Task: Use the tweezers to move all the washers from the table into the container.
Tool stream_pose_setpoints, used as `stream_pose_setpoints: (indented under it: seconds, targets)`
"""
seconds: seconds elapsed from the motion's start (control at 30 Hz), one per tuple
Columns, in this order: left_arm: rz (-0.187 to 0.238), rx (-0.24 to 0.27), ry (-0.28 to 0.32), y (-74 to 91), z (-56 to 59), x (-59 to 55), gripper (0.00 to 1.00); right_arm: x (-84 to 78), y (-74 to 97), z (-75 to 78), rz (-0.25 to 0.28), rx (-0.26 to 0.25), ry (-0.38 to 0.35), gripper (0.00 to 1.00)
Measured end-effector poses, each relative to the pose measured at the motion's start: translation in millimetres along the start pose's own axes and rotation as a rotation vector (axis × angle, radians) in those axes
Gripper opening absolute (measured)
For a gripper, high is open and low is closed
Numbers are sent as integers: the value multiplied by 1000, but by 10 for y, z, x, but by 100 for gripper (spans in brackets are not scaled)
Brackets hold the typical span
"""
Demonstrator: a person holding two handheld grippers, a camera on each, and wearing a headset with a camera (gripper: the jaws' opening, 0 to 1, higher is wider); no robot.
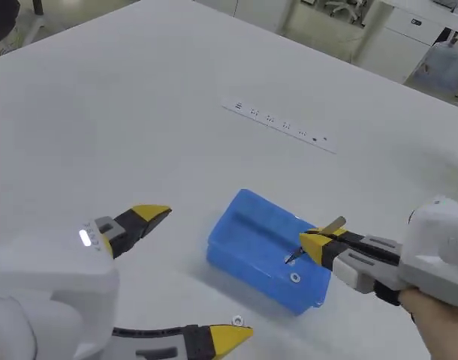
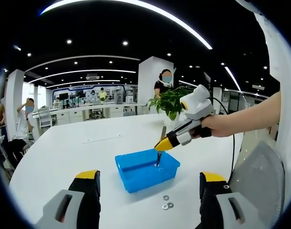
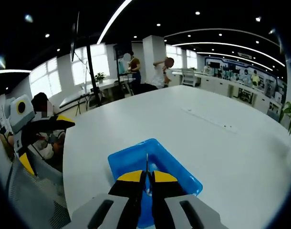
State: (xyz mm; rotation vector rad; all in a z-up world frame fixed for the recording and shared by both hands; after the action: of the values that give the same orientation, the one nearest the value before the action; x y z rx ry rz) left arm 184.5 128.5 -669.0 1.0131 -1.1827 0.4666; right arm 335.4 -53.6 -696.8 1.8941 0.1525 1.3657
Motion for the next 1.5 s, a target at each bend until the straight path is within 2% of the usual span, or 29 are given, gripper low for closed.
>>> stream_pose_setpoints:
  seconds: [0.27,0.73,1.03,1.5]
  targets:
    - [-9,-6,-2,-8,8,-6,87,-105,-147,72,-22,8,-53,2]
    - [-21,-14,-8,-26,16,-21,86,-151,-199,69,-35,12,-40,3]
    - [-21,-10,-3,-24,8,-26,86,-64,-78,-4,16,13,-40,3]
    - [-20,-13,-7,-20,10,-24,86,72,195,-223,103,15,-30,3]
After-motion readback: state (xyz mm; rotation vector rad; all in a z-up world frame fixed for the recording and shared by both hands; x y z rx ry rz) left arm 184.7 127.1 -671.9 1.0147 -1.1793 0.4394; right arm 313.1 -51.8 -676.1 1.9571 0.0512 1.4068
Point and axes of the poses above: the centre of the closed fingertips' face, and the gripper's own axes: y roughly backward along the fingers, z roughly to its right, x roughly out of its top, the point moved 8 cm from there along y, roughly backward along the fingers, and after that the axes turned 8 degrees about -z, right-handed, at the moved point
